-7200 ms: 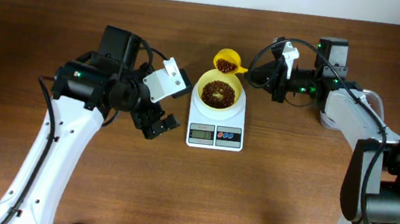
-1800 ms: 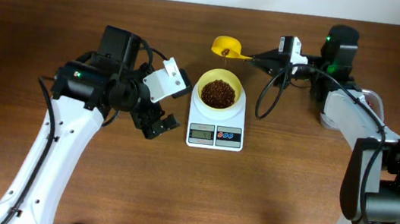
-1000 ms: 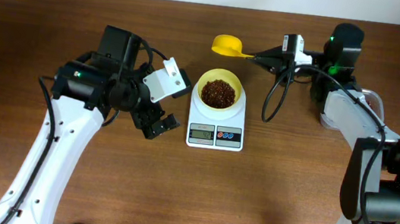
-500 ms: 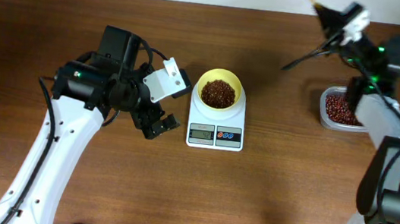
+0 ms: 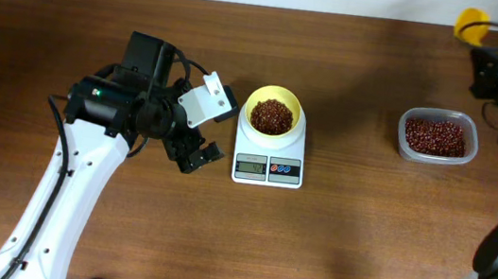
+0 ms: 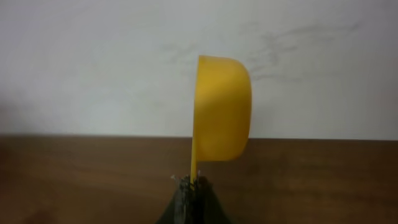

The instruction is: Scoop item into bowl and weigh 50g on scale

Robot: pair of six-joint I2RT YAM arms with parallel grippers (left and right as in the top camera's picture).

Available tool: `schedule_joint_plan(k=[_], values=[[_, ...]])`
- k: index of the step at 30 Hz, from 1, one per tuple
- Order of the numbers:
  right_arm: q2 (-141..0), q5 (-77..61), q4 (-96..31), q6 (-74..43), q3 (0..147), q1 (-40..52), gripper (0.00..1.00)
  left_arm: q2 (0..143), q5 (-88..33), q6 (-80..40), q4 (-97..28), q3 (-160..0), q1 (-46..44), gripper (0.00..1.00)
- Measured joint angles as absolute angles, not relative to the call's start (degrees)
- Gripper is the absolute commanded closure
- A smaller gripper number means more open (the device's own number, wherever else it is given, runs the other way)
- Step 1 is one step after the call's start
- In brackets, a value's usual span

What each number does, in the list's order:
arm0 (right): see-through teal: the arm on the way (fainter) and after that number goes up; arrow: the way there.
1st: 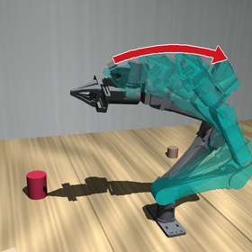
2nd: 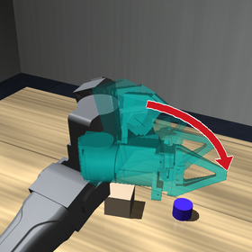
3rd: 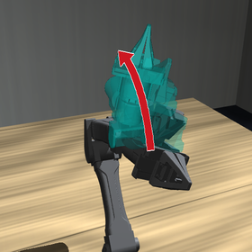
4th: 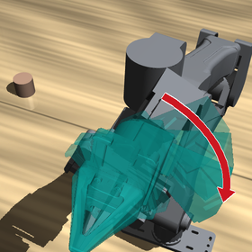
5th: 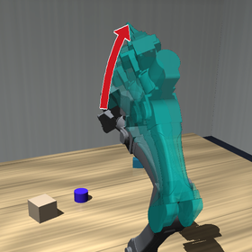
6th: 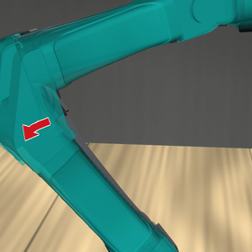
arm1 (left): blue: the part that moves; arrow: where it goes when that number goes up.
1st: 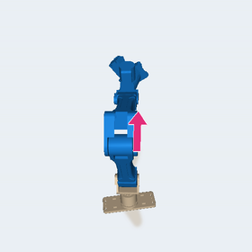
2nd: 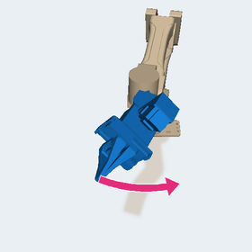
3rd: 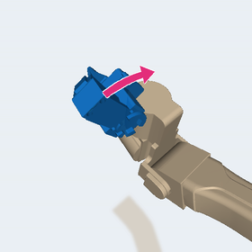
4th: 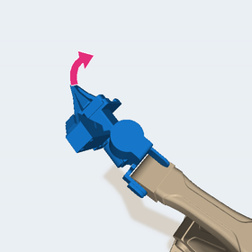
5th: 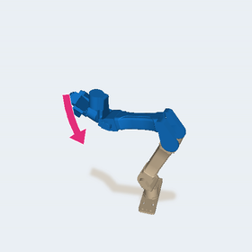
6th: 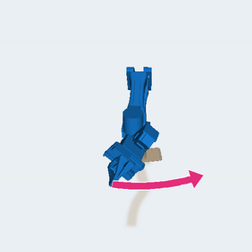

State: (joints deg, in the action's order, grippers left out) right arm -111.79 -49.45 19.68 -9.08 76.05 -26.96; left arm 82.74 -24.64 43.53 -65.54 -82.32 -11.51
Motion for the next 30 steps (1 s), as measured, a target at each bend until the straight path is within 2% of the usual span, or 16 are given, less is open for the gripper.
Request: schedule_joint_plan(k=[3, 6, 8, 11, 14, 17, 23, 26, 30], values=[[-106.7, -57.1, 10.4, -15.4, 76.2, -31.8, 0.96, 82.7, -24.7, 43.5, -65.5, -82.3, -11.5, 0.01], [-102.7, -58.7, -5.4, -12.4, 76.2, -33.1, 0.96, 82.7, -24.7, 43.5, -65.5, -82.3, -11.5, 0.01], [-98.3, -53.5, -21.1, -7.0, 76.0, -33.0, 0.96, 82.7, -24.7, 43.5, -65.5, -82.3, -11.5, 0.01], [-91.7, -38.7, -37.8, -3.3, 76.1, -32.9, 0.96, 82.7, -24.7, 43.5, -65.5, -82.3, -11.5, 0.01], [-89.2, -30.2, -47.1, -2.0, 76.3, -32.9, 0.96, 82.7, -24.7, 43.5, -65.5, -82.3, -11.5, 0.01], [-89.3, -30.3, -48.1, -0.3, 76.3, -32.8, 0.96, 82.7, -24.7, 43.5, -65.5, -82.3, -11.5, 0.01], [-93.7, -30.4, -49.4, 14.0, 76.3, -26.4, 0.96, 82.7, -24.7, 43.5, -65.5, -82.3, -11.5, 0.01], [-96.6, -26.1, -48.9, 17.0, 76.2, -21.9, 0.96, 82.7, -24.7, 43.5, -65.5, -82.3, -11.5, 0.01], [-97.2, -21.8, -48.6, 18.0, 76.2, -21.5, 0.96, 82.8, -24.7, 43.5, -65.5, -82.3, -11.5, 0.01]])
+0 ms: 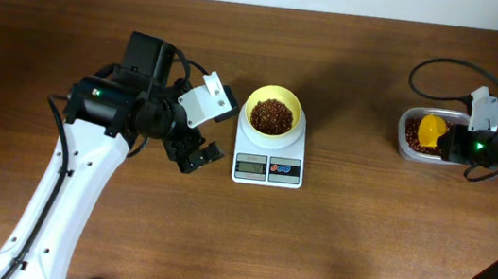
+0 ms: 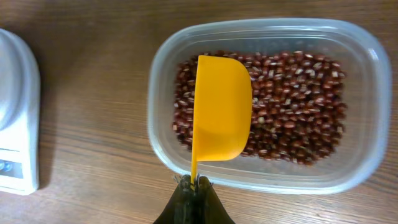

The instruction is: Scoop item into bowl and weigh 50g on scale

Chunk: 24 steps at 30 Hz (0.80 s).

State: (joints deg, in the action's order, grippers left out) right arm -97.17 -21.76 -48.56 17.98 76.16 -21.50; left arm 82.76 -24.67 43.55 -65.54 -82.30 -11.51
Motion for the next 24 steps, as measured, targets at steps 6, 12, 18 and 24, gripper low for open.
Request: schedule_joint_plan(k=[6, 12, 18, 24], values=[[-100.0, -18.4, -47.6, 18.2, 76.2, -21.5, 0.96, 82.8, -24.7, 43.5, -65.5, -82.3, -11.5, 0.01], [-102.4, -24.7, -47.7, 17.6, 76.2, -21.5, 0.96, 82.8, -24.7, 43.5, -65.5, -82.3, -11.5, 0.01], [-102.4, -26.7, -47.8, 14.0, 76.2, -23.0, 0.96, 82.8, -24.7, 43.5, -65.5, -82.3, -11.5, 0.01], [-102.4, -36.6, -47.8, 10.4, 76.2, -31.2, 0.96, 82.8, -24.7, 43.5, -65.5, -82.3, -11.5, 0.01]])
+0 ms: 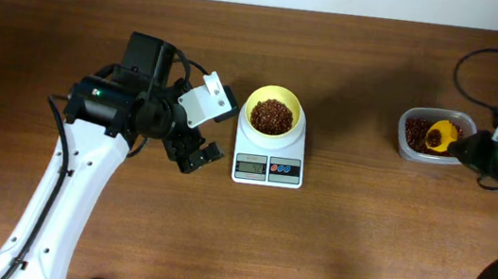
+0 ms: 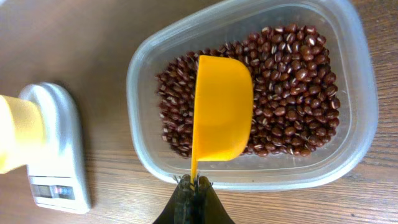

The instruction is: Scoop item into bowl and weigh 50g on scale

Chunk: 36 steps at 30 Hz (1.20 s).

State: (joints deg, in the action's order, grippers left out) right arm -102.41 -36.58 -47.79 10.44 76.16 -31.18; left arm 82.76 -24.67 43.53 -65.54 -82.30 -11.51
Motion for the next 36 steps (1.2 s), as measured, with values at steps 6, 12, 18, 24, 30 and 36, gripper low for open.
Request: schedule_joint_plan(k=[6, 12, 18, 24, 30, 36], values=[[-102.4, -46.5, -52.0, 12.4, 76.1, -34.1, 0.96, 82.8, -24.7, 43.5, -65.5, -82.3, -11.5, 0.01], [-102.4, -54.2, -52.1, 13.8, 76.1, -34.1, 0.96, 82.8, -24.7, 43.5, -65.5, -82.3, -11.5, 0.01], [-102.4, -62.5, -52.5, 13.8, 76.1, -33.3, 0.96, 82.8, -24.7, 43.5, -65.5, -82.3, -11.5, 0.01], [-102.4, -65.3, -48.0, 13.7, 76.1, -17.2, 0.96, 82.8, -24.7, 43.5, -65.5, -82.3, -11.5, 0.01], [-102.4, -65.6, -44.0, 13.7, 77.7, -4.5, 0.96, 82.8, -24.7, 43.5, -65.5, -82.3, -11.5, 0.01], [-102.4, -61.9, -38.3, 13.4, 78.0, 4.1, 0.96, 82.8, -24.7, 43.5, -65.5, -82.3, -11.5, 0.01]])
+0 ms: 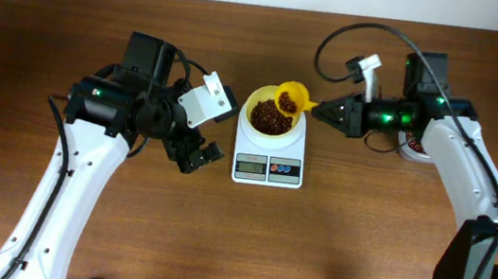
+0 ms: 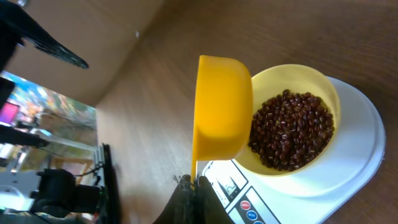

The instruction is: Scoop item into bowl and weigh 50g on scale

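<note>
A yellow bowl (image 1: 272,114) of red beans stands on the white scale (image 1: 268,166) at the table's middle. My right gripper (image 1: 321,110) is shut on the handle of a yellow scoop (image 1: 290,97), which hangs over the bowl's right rim. In the right wrist view the scoop (image 2: 221,115) is seen from its underside beside the bowl (image 2: 292,124), with my right gripper (image 2: 192,182) clamped on its handle. What the scoop holds is hidden. My left gripper (image 1: 197,157) hangs open just left of the scale.
The clear tub of beans (image 1: 412,148) lies to the right, mostly hidden behind my right arm. The wall runs along the table's far edge.
My right gripper has moved with the scoop from the bean tub at the right to the bowl on the scale. The left arm has not moved.
The right gripper first held the empty scoop up at the far right corner facing the wall. It then held it over the bean tub, still there at the following moment, and now it holds it at the bowl.
</note>
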Robot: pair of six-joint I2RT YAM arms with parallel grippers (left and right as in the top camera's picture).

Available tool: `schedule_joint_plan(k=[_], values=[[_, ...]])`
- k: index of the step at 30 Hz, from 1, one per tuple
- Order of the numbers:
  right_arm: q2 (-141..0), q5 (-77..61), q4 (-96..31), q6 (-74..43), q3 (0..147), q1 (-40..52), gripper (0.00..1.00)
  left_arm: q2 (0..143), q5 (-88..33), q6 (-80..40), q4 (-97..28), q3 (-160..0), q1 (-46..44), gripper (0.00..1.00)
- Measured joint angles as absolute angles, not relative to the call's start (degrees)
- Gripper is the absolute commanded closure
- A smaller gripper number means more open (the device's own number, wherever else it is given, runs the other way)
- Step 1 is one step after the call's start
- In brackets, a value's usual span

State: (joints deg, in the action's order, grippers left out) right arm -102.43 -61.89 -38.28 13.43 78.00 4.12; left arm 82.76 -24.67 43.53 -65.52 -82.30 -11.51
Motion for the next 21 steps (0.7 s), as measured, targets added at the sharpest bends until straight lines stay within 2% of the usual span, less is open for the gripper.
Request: schedule_joint_plan(k=[3, 14, 21], values=[[-102.4, -55.5, -36.9, 13.3, 78.0, 6.0, 0.96, 82.8, -24.7, 43.5, -65.5, -82.3, -11.5, 0.01], [-102.4, -50.9, -35.2, 13.2, 78.0, 6.2, 0.96, 82.8, -24.7, 43.5, -65.5, -82.3, -11.5, 0.01], [-102.3, -38.0, -33.9, 13.3, 78.2, 11.1, 0.96, 82.8, -24.7, 43.5, -65.5, -82.3, -11.5, 0.01]])
